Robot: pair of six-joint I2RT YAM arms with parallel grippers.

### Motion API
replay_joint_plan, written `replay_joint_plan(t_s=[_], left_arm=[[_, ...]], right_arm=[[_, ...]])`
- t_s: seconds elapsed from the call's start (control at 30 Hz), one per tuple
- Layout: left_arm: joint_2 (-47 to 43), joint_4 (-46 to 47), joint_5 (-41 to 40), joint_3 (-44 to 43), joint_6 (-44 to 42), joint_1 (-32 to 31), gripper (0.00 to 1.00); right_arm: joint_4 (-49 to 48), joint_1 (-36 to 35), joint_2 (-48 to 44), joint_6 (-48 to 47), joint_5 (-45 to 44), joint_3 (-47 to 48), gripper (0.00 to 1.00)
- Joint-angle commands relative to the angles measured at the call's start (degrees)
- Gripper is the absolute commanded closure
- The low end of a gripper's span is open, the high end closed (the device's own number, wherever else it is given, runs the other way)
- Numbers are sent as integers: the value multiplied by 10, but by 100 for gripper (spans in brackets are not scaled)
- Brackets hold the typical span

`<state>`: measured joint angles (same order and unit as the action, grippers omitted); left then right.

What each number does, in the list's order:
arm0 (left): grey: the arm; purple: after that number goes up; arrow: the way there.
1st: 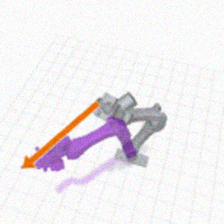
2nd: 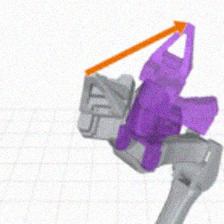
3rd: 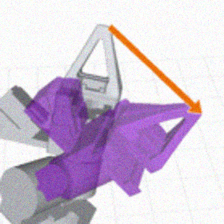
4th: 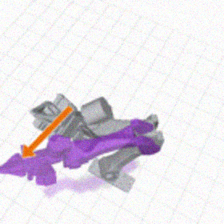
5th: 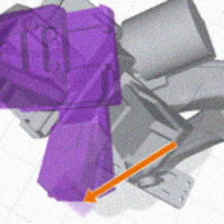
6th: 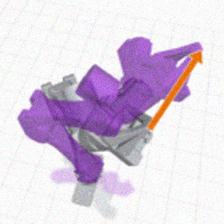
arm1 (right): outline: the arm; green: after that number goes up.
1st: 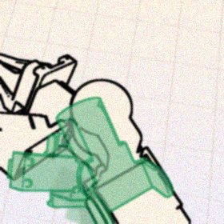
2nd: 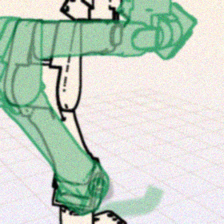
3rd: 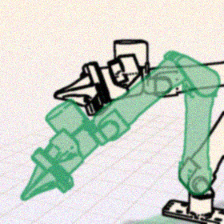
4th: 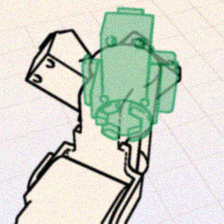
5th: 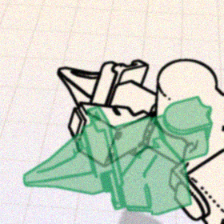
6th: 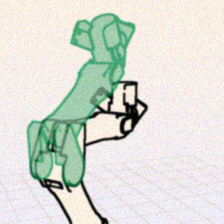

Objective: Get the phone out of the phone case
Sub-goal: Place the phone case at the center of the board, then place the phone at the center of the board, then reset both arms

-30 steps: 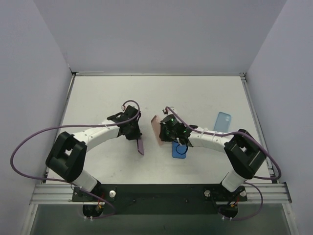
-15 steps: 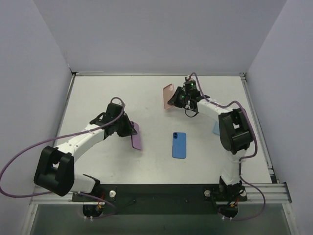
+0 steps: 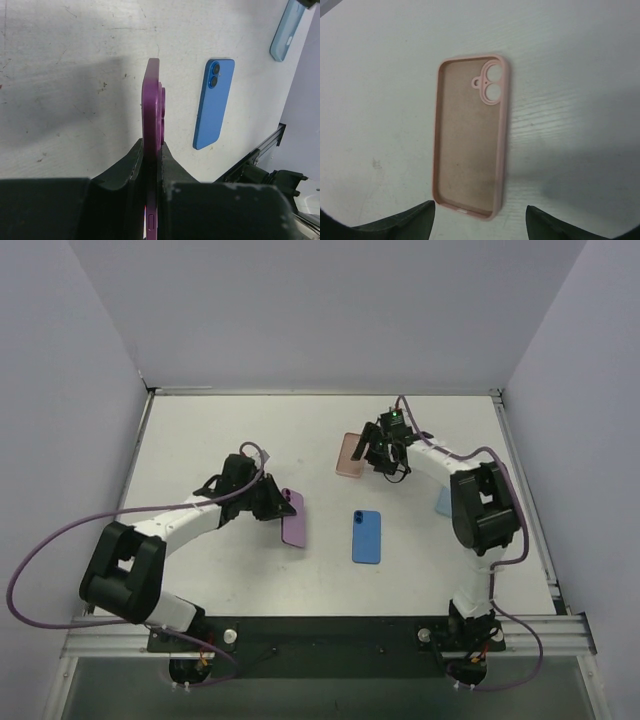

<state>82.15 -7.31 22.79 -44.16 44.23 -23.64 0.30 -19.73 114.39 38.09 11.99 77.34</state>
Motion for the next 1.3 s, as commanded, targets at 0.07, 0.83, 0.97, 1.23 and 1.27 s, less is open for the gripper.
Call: replay_joint_plan(t_s=[0.07, 0.83, 0.97, 1.23, 1.27], left_arm=[[53, 98, 48, 3, 10, -2, 100], [75, -81, -70, -66, -64, -6, 6], [28, -139, -117, -84, -91, -5, 5], [-101, -213, -194, -89, -110, -3, 4], [-115, -210, -199, -72, -102, -3, 4]], right_arm=[[67, 1, -158, -13, -198, -106, 31], [169, -43, -472, -19, -260, -334, 7], [184, -43, -494, -17, -263, -347, 7], [197, -45, -549, -14, -260, -386, 7], [197, -45, -551, -14, -261, -388, 7]])
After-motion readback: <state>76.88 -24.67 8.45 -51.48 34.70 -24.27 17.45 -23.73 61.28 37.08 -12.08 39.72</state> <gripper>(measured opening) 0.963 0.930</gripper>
